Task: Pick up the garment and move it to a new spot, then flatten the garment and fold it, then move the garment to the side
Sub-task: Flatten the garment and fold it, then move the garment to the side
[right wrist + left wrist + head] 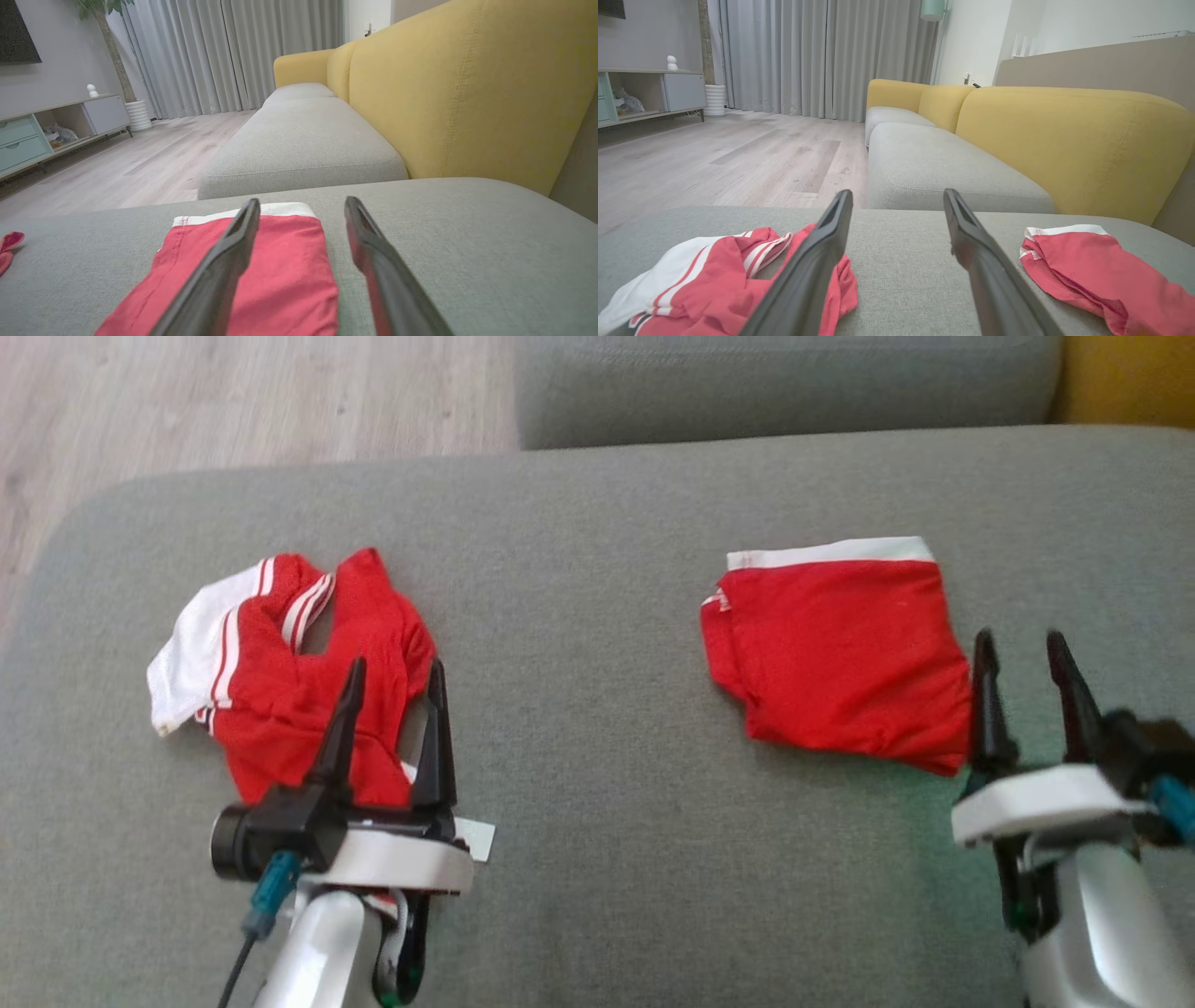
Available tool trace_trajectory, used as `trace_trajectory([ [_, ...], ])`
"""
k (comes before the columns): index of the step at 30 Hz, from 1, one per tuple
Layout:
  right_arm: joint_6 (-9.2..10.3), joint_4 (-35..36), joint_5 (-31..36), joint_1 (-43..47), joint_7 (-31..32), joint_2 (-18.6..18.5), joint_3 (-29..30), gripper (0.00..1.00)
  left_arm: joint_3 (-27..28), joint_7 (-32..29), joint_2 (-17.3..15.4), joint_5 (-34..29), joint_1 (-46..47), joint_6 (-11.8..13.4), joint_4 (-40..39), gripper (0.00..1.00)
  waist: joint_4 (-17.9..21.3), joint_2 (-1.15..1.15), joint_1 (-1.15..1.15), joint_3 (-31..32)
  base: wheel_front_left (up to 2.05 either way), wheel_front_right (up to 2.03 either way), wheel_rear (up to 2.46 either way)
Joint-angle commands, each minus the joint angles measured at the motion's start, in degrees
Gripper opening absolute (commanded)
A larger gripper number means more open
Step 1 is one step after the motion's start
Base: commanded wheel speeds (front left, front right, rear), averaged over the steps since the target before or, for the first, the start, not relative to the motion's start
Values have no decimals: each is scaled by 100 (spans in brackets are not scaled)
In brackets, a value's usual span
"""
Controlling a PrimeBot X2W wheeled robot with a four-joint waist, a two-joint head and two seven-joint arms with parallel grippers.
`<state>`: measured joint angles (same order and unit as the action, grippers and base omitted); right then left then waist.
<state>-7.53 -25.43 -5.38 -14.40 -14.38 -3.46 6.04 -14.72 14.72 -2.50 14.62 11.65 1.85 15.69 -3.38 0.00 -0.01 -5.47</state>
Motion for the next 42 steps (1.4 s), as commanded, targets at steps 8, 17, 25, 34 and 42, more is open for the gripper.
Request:
trace_trajectory([
  [8,4,606,-224,699,-62,56,-487,100,281,28,-38,-32,-249,56,-116,100,153,0,1,194,0,0,0],
  [17,4,631,-200,602,-62,57,-485,100,241,28,-38,-2,-169,43,-84,100,62,0,1,79,0,0,0],
  [25,4,-196,56,-356,317,57,-33,100,181,28,-38,-101,99,-13,-104,100,-187,0,1,-490,0,0,0],
  [34,4,-1350,417,-1338,802,57,892,100,152,28,-38,-88,267,-64,-79,100,-412,0,1,-847,0,0,0],
  [42,4,-2380,473,-1655,1084,57,840,49,304,28,-38,-161,300,-98,-50,100,-467,0,1,-892,0,0,0],
])
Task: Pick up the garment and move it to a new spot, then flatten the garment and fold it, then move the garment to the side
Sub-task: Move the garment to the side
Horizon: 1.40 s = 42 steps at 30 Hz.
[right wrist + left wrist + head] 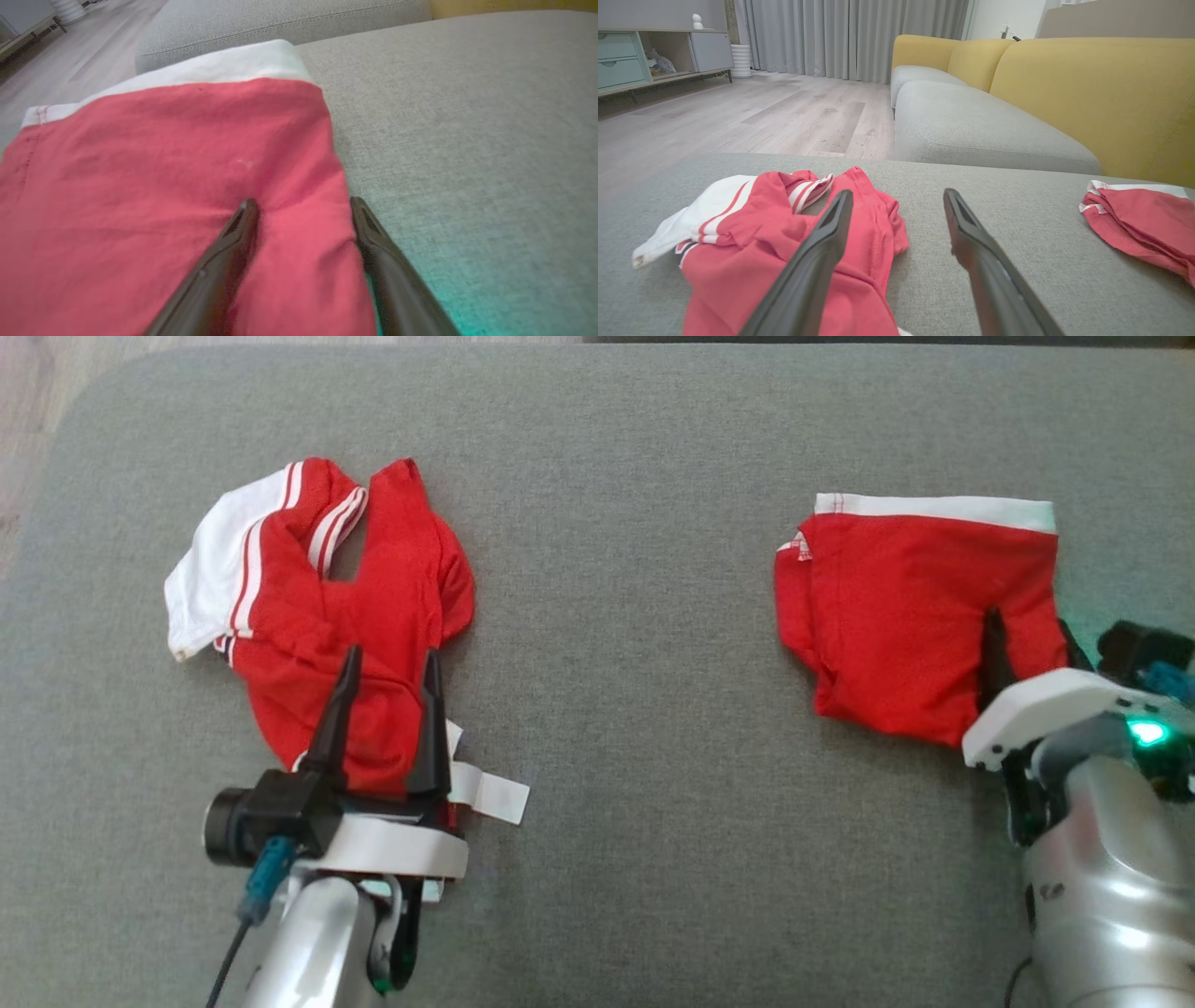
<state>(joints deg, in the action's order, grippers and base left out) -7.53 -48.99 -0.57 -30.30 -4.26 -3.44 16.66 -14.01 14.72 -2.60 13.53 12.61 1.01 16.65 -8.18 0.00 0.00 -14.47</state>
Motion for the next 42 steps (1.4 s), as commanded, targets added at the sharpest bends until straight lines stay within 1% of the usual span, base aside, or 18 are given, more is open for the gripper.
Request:
trace_trajectory([
  [1,4,-61,3,-83,26,31,-280,0,259,28,-28,-65,203,-12,-145,100,29,0,0,21,0,0,0],
  [5,4,-61,287,-131,-236,-230,-670,0,310,28,-28,-81,166,5,-152,100,133,0,0,123,0,0,0],
  [8,4,50,444,-168,-339,-496,-1034,0,309,28,-28,-69,129,11,-161,100,233,0,0,200,0,0,0],
  [13,4,322,461,-75,-257,-1205,-1820,0,308,28,-28,-130,122,9,-204,100,343,0,0,248,0,0,0],
  [16,4,521,316,37,-46,-1743,-2120,0,322,28,-28,-119,134,21,-261,100,384,0,0,178,0,0,0],
  [20,4,661,171,111,228,-2576,-2082,0,290,28,-28,-120,213,14,-329,100,363,0,0,14,0,0,0],
  [23,4,608,286,128,371,-3158,-1892,0,266,28,-28,-109,280,0,-364,100,309,0,0,-119,0,0,0],
  [26,4,561,526,131,467,-3536,-1603,0,260,28,-28,-134,341,26,-361,100,234,0,0,-239,0,0,0],
  [28,4,539,666,140,520,-3685,-1366,0,252,28,-28,-124,377,41,-374,100,182,0,0,-317,0,0,0],
  [29,4,539,666,140,520,-3685,-1366,0,252,28,-28,-124,377,41,-374,100,182,0,0,-317,0,0,0],
  [34,4,493,949,209,666,-3793,-757,0,243,28,-28,-94,432,50,-413,100,70,0,0,-492,0,0,0],
  [37,4,506,1065,247,752,-3754,-436,0,264,28,-28,-89,474,50,-438,100,43,0,0,-589,0,0,0],
  [42,4,654,1246,287,833,-3599,-100,0,267,28,-28,-83,531,57,-445,100,55,0,0,-657,0,0,0],
])
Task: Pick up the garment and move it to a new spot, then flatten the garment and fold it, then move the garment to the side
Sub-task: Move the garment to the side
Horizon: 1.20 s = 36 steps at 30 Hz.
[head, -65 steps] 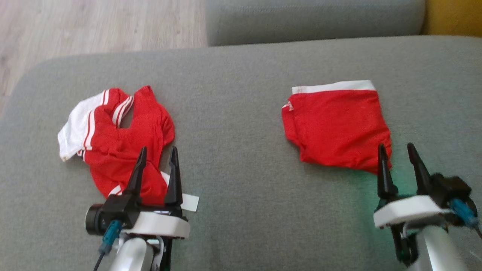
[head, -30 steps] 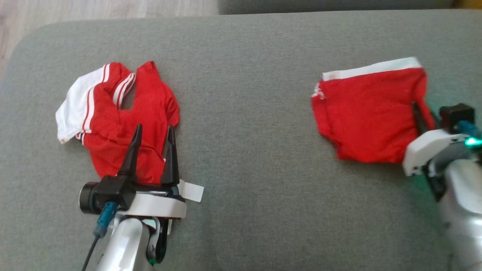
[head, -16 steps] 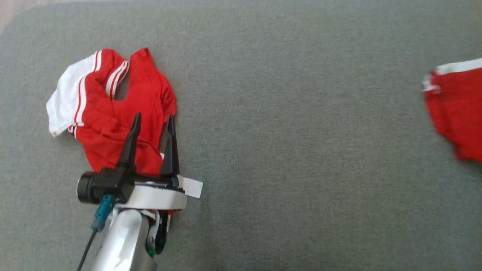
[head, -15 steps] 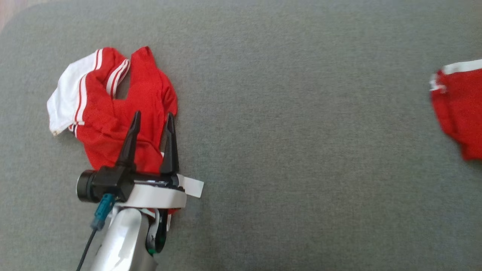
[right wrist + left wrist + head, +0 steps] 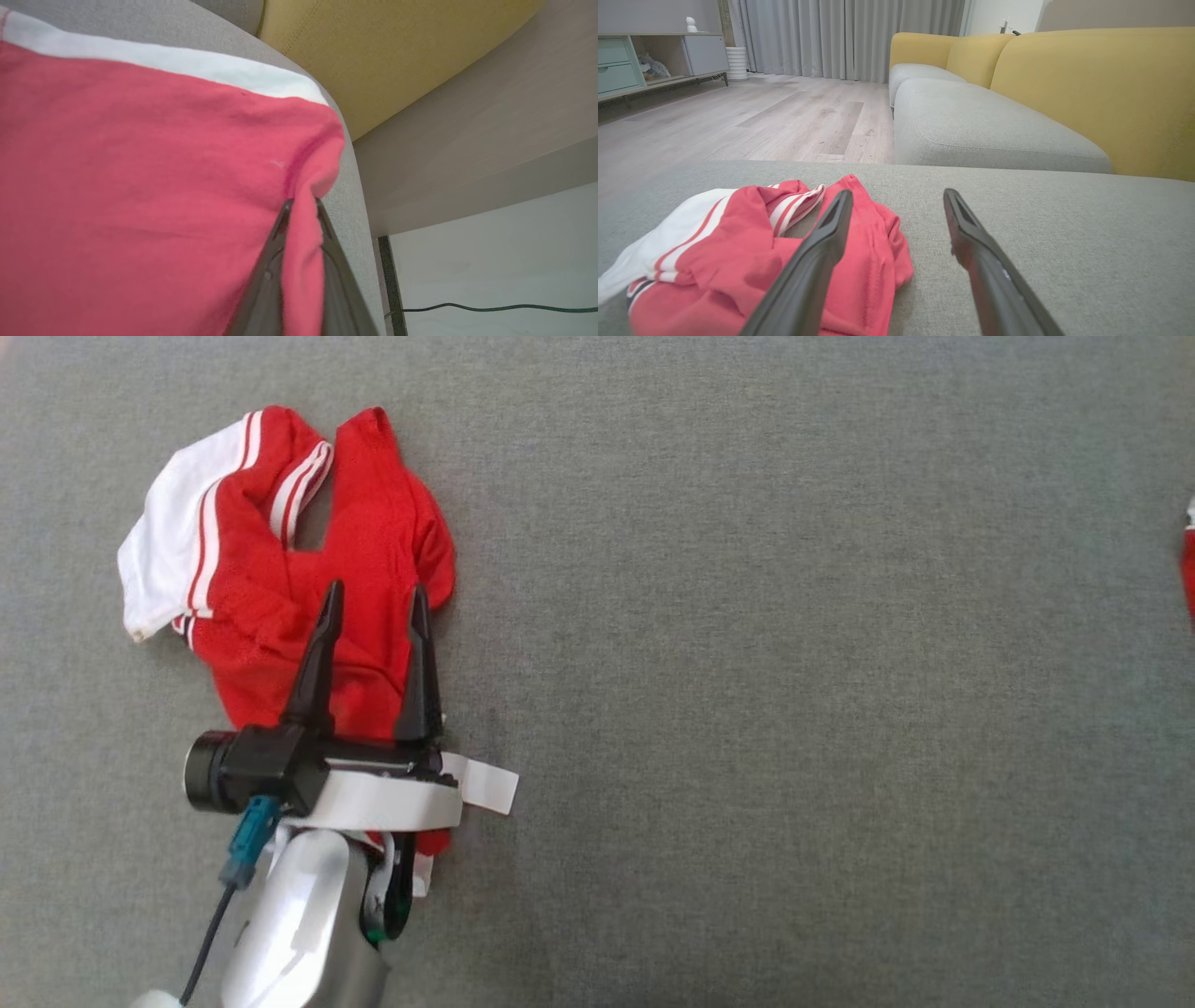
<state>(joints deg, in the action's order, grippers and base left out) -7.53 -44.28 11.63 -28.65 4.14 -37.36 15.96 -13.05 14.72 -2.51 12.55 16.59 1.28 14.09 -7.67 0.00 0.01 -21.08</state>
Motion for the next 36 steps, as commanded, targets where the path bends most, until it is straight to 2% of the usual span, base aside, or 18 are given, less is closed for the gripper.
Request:
trace_trajectory([
  [1,4,231,55,118,18,-158,20,0,159,28,-37,17,142,31,-186,100,17,0,-1,5,0,0,0],
  [2,4,293,81,110,27,-102,69,26,148,28,-37,19,157,32,-181,100,29,0,-1,11,0,0,0],
  [3,4,347,98,101,43,-36,122,100,140,28,-37,22,172,32,-175,100,45,0,-1,34,0,0,0],
  [9,4,697,276,137,1,420,320,100,129,28,-37,32,119,22,-77,100,158,0,-1,441,0,0,0],
  [13,4,1106,245,134,-153,887,200,100,207,28,-37,33,-21,33,-62,100,249,0,-1,891,0,0,0],
  [21,4,2483,-463,327,-693,2223,-357,100,281,28,-37,98,-422,30,-36,100,345,0,-1,1664,0,0,0],
  [27,4,3454,-1341,1063,-1157,3258,-714,100,322,28,-37,34,-782,19,-27,100,337,0,-1,2048,0,0,0],
  [30,4,3525,-1677,1535,-1450,3405,-955,100,369,28,-37,107,-942,84,-10,100,303,0,-1,2155,0,0,0],
  [36,4,3345,-1964,2285,-1801,3444,-1299,100,389,28,-37,151,-1149,95,29,100,260,0,-1,2236,0,0,0],
])
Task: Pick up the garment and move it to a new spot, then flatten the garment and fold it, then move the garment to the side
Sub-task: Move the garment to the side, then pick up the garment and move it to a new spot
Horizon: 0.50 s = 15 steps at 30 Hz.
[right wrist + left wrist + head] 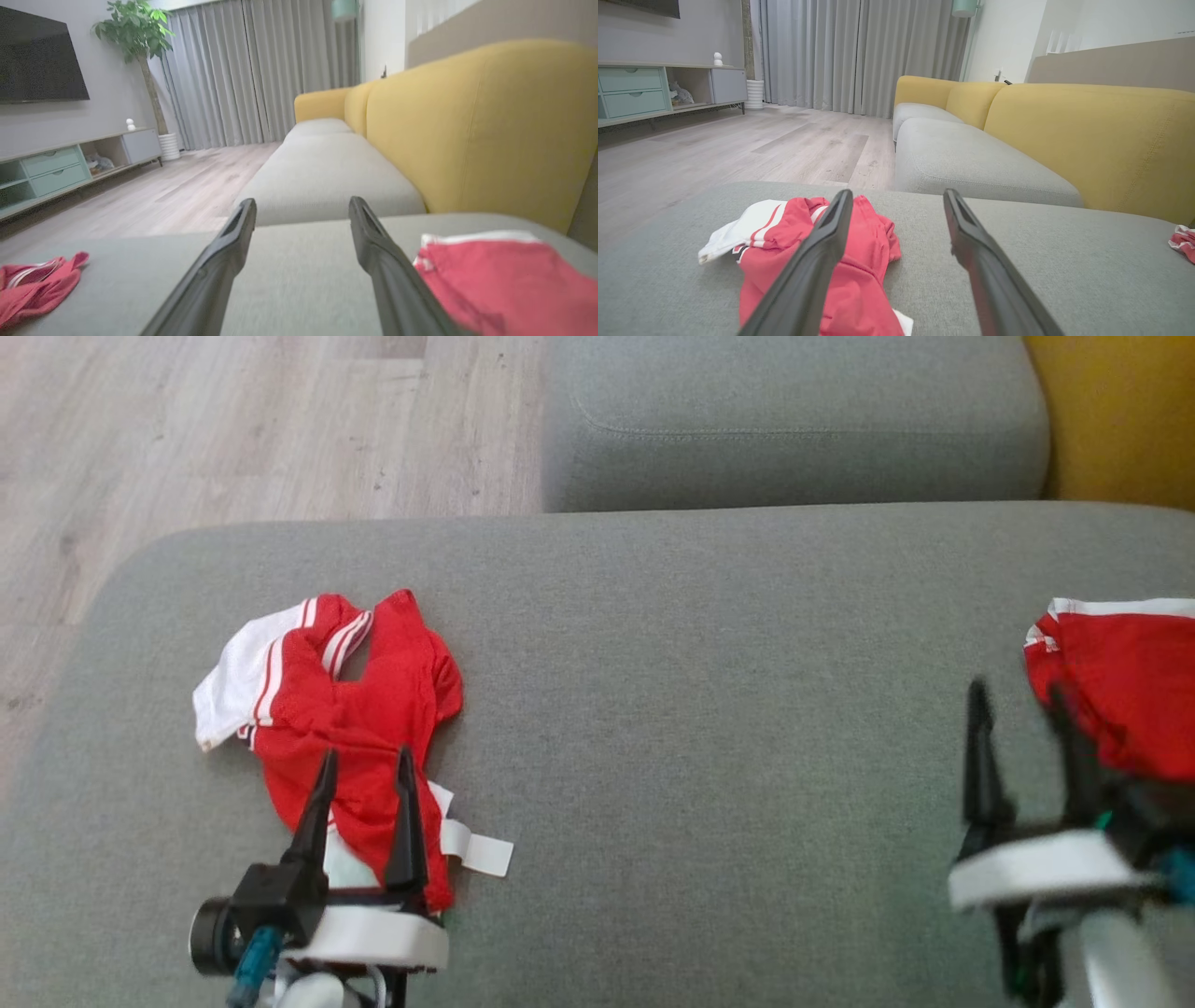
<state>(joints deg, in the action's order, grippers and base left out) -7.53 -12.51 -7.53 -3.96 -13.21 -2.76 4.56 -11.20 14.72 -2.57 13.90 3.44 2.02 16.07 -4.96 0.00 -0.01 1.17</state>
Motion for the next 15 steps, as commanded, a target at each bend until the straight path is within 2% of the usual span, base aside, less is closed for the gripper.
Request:
trace_trajectory([
  [1,4,117,-113,-44,-102,-15,-223,100,205,28,-31,28,130,22,-165,100,-26,0,1,29,0,0,0],
  [7,4,90,-233,554,-174,-13,-422,100,162,28,-31,157,-98,-6,-197,100,-83,0,1,101,0,0,0],
  [15,4,290,-269,660,-177,-12,-374,100,284,28,-31,141,-98,12,-303,100,-98,0,1,80,0,0,0],
])
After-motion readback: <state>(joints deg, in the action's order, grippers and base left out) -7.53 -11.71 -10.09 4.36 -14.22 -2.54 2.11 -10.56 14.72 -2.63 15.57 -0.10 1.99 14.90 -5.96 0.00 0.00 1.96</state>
